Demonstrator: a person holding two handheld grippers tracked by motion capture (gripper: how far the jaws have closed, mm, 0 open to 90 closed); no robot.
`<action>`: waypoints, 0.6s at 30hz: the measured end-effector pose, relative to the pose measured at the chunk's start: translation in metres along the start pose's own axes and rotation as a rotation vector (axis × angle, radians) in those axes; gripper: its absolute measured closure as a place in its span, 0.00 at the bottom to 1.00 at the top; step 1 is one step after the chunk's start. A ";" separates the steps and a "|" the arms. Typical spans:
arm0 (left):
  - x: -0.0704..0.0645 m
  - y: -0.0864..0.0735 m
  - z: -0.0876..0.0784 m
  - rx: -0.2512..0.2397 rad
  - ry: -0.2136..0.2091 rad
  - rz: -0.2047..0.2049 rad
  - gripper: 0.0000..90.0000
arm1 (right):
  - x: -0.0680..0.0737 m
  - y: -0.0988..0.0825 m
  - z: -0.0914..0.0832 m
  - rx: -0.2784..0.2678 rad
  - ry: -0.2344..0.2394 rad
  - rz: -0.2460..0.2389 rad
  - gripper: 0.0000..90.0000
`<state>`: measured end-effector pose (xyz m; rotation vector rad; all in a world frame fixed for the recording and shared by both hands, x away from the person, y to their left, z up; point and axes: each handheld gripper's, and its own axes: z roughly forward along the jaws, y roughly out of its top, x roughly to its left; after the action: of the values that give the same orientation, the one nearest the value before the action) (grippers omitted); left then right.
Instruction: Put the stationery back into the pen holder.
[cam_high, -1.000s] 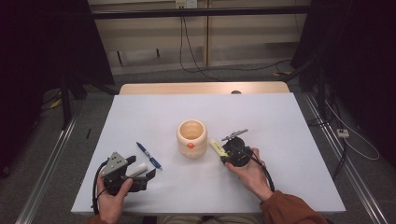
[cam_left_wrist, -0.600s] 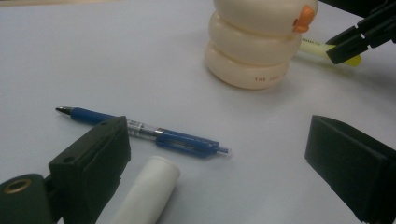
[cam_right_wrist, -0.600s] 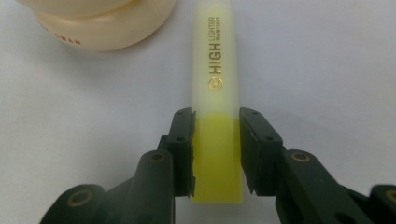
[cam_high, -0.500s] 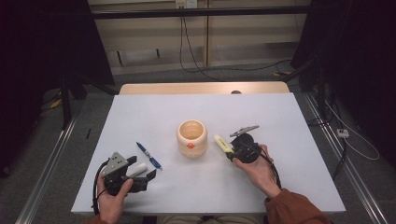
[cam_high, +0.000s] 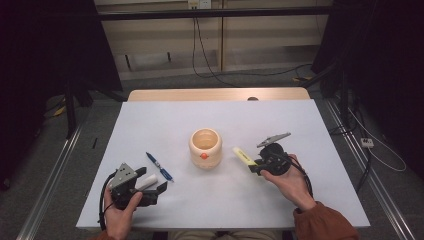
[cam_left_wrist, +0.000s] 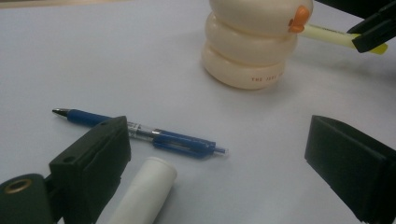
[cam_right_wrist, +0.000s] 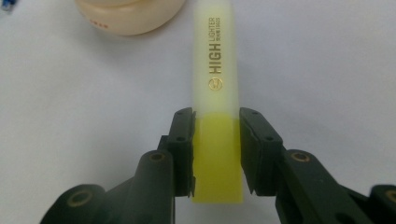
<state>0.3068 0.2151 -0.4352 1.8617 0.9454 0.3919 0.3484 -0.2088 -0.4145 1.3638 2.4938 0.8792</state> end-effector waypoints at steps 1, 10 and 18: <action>0.000 0.000 0.000 -0.001 0.000 0.000 0.08 | 0.000 -0.001 -0.001 0.000 0.010 -0.005 0.75; -0.004 0.003 -0.001 -0.002 -0.005 0.055 0.07 | 0.012 -0.009 -0.006 0.012 0.111 -0.104 0.75; -0.014 0.006 0.004 0.017 -0.007 0.148 0.10 | 0.023 -0.008 -0.005 0.006 0.196 -0.166 0.75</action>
<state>0.3028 0.2004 -0.4304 1.9534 0.8106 0.4672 0.3274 -0.1951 -0.4122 1.0993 2.7085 1.0126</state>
